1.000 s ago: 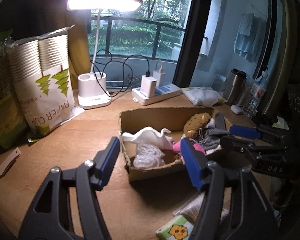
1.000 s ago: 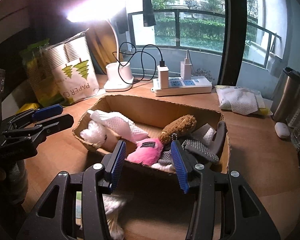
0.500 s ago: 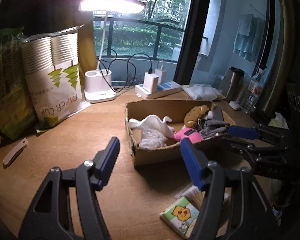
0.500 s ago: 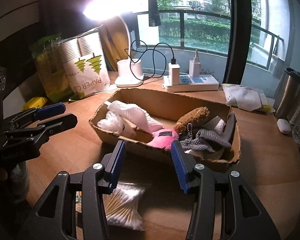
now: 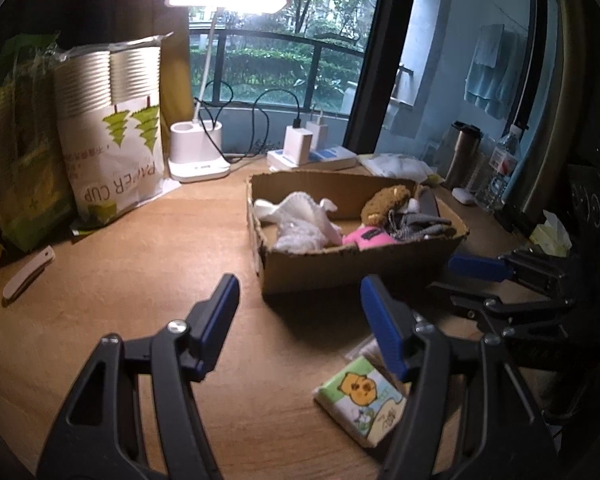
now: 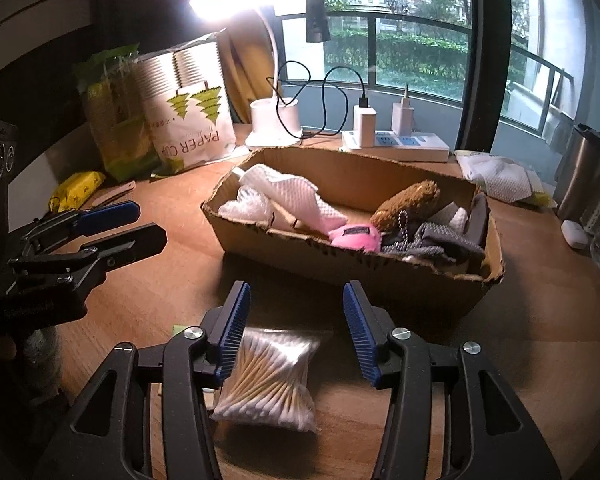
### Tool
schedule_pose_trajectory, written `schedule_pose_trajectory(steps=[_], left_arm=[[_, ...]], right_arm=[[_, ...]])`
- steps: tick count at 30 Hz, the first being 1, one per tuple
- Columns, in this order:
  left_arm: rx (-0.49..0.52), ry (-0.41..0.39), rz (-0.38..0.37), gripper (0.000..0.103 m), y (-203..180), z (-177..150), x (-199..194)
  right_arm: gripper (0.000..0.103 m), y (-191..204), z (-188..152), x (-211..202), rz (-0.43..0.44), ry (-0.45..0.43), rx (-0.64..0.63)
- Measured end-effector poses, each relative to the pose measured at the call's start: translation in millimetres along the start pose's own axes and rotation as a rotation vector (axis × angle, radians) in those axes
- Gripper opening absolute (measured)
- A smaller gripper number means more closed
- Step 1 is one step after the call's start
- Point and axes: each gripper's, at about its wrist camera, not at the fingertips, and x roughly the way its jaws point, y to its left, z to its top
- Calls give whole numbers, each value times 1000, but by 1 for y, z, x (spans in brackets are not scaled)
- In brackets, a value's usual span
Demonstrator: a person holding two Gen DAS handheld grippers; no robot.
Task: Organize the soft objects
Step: 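Grasp the cotton swab bag with the right tool while the left tool grasps the cartoon tissue pack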
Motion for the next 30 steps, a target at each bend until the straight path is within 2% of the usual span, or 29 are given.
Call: schedule_pose_trajectory(steps=[15, 24, 30], left_arm=[[-11, 59, 1, 65, -1, -37, 4], [-3, 97, -4, 65, -11, -43, 15], [16, 120, -2, 65, -19, -43, 21]], right_arm=[[59, 8, -32, 17, 23, 70, 6], [59, 10, -44, 36, 48, 146, 0], [59, 2, -46, 38, 48, 140, 13]])
